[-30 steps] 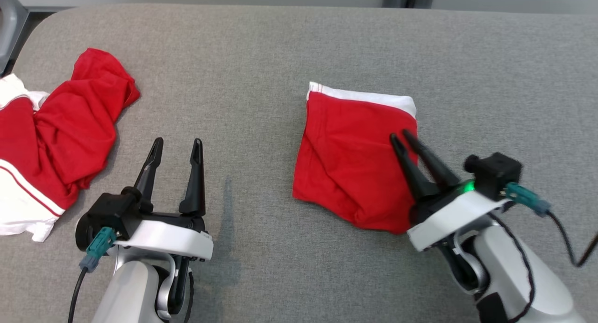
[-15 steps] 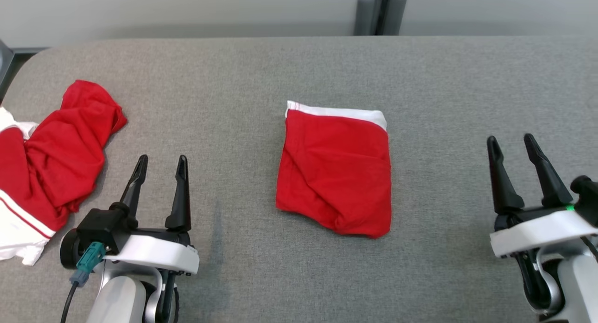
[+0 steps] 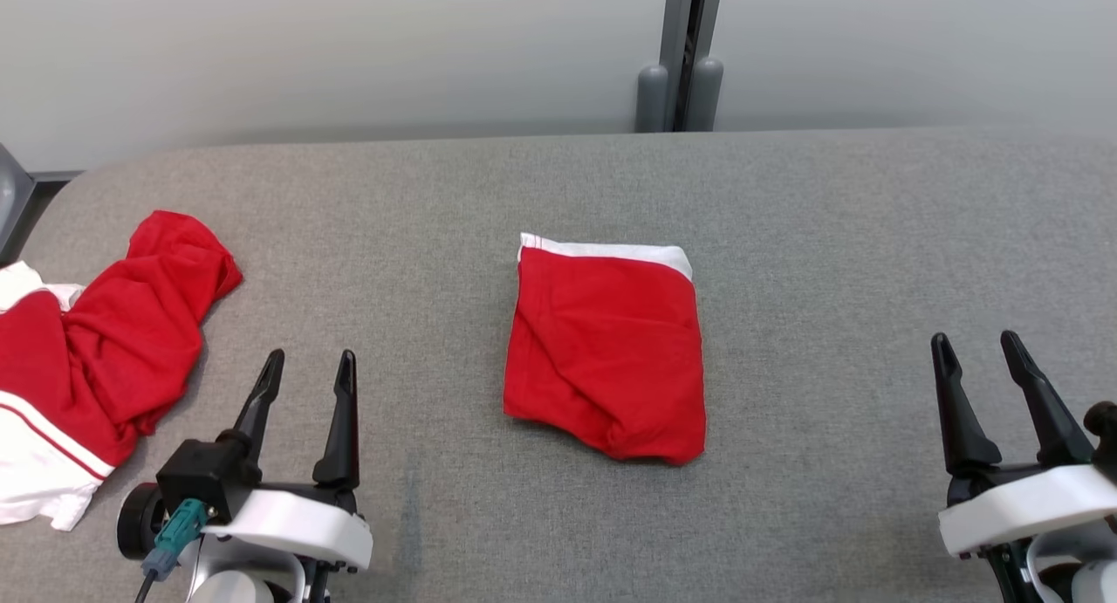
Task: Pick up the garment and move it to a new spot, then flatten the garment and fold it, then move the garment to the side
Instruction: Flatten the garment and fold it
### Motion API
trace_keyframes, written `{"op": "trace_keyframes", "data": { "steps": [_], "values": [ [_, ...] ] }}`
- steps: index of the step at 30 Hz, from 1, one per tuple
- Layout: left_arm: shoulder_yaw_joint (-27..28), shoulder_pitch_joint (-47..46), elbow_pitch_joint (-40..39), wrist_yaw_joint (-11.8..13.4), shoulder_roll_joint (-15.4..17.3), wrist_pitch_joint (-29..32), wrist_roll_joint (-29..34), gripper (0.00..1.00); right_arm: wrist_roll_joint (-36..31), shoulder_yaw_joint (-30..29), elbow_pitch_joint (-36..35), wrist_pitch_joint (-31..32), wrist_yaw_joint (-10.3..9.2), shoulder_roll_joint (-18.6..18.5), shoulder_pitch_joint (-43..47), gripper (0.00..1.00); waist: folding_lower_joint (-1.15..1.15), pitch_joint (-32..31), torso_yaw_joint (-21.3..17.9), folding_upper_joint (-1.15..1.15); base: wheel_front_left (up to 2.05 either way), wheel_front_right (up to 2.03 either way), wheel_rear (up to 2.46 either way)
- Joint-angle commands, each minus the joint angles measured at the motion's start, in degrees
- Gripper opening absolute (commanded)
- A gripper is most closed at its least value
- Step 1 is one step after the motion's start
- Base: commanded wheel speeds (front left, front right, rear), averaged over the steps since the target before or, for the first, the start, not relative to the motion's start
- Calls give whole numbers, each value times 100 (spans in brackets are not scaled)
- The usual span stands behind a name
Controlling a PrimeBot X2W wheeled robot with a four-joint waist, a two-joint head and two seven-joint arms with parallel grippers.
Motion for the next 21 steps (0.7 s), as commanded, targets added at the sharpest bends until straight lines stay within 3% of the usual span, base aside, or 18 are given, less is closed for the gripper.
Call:
{"op": "trace_keyframes", "data": {
  "steps": [1, 21],
  "values": [
    [6, 64, -25, 41, 50, 14, -22, 100, -34, -29, -51, 42, 3, 10, 74, 100, 0, -70, -20, 0, 0, 0, 0],
    [-33, 471, -236, 210, 196, 249, -61, 100, -177, -273, -510, 389, 2, 138, 660, 100, 0, -417, -34, 0, 0, 0, 0]
  ]
}}
